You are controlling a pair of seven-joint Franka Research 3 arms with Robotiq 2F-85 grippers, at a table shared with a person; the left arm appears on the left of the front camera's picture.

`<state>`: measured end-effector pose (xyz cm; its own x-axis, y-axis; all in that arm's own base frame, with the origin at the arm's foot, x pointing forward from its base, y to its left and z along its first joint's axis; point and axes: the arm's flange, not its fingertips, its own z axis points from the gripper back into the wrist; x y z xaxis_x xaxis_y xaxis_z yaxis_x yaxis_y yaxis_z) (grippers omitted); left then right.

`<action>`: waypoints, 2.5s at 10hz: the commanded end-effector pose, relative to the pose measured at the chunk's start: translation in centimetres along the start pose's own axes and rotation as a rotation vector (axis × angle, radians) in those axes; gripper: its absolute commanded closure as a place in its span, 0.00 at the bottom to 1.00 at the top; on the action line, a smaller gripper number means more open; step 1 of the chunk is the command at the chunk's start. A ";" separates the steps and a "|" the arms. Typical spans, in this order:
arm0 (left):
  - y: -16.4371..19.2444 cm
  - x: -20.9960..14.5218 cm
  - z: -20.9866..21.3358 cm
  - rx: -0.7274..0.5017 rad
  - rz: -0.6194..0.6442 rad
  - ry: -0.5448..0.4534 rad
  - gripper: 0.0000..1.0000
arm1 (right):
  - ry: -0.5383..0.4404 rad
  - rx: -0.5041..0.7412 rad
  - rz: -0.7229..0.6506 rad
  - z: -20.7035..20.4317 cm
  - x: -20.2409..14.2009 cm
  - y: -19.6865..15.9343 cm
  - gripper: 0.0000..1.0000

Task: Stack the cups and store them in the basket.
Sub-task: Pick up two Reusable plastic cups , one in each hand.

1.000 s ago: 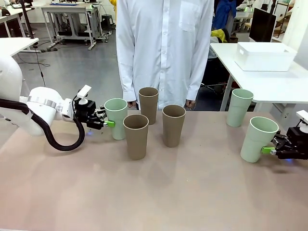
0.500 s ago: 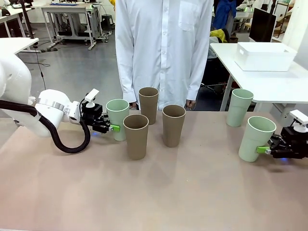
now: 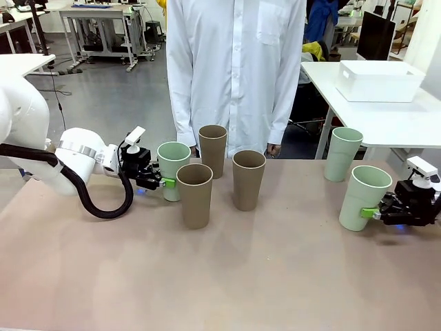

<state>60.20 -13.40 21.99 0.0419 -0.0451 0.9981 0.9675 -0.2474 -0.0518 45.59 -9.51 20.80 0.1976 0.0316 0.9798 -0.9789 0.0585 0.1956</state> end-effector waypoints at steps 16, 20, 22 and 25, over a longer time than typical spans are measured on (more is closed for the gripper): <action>0.3 -0.7 -0.2 -0.037 -0.034 -0.057 0.24 | -0.050 0.023 -0.008 -1.3 0.4 -0.3 0.25; 0.1 -0.6 0.0 -0.028 -0.011 -0.039 0.76 | -0.023 0.034 -0.021 -1.2 -0.1 -0.1 0.52; 0.1 -0.6 0.0 -0.028 -0.011 -0.039 0.76 | -0.023 0.034 -0.021 -1.2 -0.1 -0.1 0.52; -0.9 -0.2 0.6 0.006 -0.005 -0.026 0.15 | -0.027 0.018 -0.007 -1.4 0.8 0.6 0.15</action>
<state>60.29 -13.02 21.30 0.0435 -0.0097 0.9990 0.9633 -0.2647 -0.0445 45.64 -8.29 20.71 0.2117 0.0109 0.9773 -0.9772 0.0207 0.2114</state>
